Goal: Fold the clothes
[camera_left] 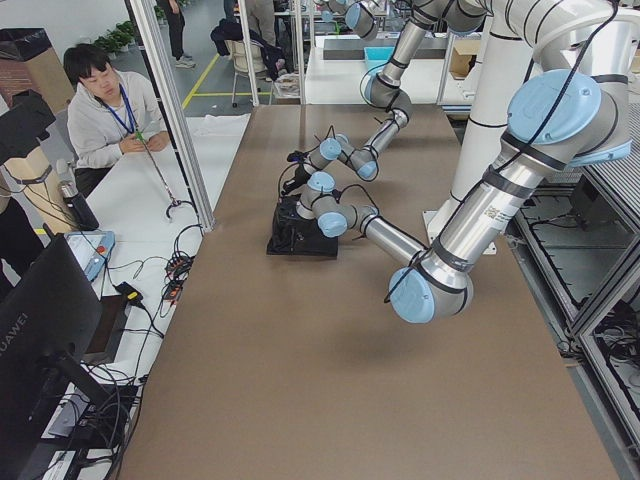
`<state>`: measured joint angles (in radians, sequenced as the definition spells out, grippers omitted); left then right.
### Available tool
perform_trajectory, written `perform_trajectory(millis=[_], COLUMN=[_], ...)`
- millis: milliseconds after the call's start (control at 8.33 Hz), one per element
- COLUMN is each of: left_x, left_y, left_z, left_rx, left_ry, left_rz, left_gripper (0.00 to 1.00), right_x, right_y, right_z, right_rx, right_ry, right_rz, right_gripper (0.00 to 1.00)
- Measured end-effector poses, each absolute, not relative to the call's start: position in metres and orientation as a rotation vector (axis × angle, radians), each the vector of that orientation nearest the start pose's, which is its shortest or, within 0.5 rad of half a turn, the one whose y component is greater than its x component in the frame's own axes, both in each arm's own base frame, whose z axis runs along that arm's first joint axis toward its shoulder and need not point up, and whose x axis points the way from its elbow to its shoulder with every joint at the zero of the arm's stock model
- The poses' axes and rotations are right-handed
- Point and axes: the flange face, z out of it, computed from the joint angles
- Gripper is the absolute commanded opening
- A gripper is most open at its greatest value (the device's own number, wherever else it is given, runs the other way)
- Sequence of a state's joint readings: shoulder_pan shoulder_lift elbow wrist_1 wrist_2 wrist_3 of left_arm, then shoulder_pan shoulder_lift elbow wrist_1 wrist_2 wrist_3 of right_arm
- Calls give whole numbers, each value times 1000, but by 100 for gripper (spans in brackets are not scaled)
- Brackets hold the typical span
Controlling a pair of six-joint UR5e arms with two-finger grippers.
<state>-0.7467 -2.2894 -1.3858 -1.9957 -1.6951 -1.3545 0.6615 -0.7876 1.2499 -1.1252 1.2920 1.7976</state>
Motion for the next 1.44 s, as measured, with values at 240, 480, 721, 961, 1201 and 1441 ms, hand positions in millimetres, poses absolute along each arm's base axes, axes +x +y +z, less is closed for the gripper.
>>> perform_trajectory(millis=[240,480,721,961,1201,1441], left_x=[466,445,399,308,192,69], left_y=[-597,-592,-592,-581,-580,-582], left_z=[252,260,299,383,463,516], left_rx=[346,326,343,408,470,508], left_ry=[928,945,908,779,604,429], left_rz=[-422,-411,-326,-187,-56,65], left_gripper=[100,100,100,100,100,100], right_x=[-521,-504,-455,-379,-270,-137], right_y=[-613,-621,-623,-610,-606,-608], right_z=[267,282,344,425,495,550], right_rx=[504,511,510,534,553,550], right_ry=[-828,-778,-679,-532,-372,-194], right_rz=[836,678,440,152,-48,-209], right_gripper=[94,94,94,94,94,94])
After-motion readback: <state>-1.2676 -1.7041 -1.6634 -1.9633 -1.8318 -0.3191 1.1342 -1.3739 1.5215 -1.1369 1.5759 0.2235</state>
